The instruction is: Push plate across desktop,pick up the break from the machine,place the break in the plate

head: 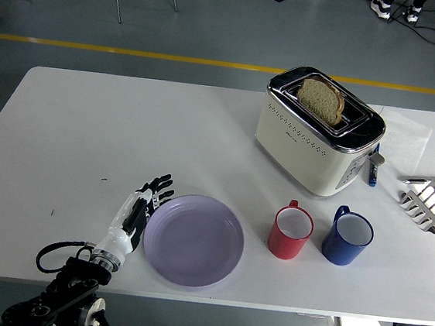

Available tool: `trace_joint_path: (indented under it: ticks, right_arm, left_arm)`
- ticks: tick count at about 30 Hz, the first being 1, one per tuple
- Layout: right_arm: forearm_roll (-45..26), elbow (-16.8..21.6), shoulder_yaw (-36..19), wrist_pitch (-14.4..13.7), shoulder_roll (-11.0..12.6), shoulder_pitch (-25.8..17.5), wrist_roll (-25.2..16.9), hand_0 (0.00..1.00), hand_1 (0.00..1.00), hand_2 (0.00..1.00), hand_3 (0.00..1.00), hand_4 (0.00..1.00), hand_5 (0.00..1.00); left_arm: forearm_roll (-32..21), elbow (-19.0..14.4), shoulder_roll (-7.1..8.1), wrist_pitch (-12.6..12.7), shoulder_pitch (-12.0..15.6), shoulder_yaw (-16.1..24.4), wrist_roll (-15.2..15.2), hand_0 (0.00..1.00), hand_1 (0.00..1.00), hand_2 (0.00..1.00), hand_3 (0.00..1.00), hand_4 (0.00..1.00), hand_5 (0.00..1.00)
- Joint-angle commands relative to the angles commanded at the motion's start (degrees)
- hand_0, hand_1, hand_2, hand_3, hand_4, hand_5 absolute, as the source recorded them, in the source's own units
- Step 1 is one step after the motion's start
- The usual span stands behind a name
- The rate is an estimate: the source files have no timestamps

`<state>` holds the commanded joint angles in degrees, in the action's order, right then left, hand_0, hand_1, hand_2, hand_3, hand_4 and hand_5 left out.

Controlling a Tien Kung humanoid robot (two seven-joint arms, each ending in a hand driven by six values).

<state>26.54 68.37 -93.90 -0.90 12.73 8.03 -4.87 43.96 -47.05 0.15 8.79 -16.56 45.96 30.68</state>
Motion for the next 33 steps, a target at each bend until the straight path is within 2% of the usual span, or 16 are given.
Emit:
trace_joint_path:
  ticks: [11,33]
  right_arm:
    - [0.0,0.0,0.0,0.0,0.0,0.0,0.0,0.704,0.644,0.659,0.63,0.491,0.512]
    - [0.0,0.0,0.0,-0.1,0.0,0.0,0.0,0.702,0.641,0.656,0.627,0.492,0.505]
  left_arm:
    - [-0.7,0.6,-0.15,-0.4,-1.4,-1.8,-0.1,0.823,0.858,0.912,0.875,0.596,0.998]
    - [-1.6,1.2,-0.15,-0.9,-2.6,-4.0,-0.4,0.817,0.854,0.909,0.868,0.594,0.998]
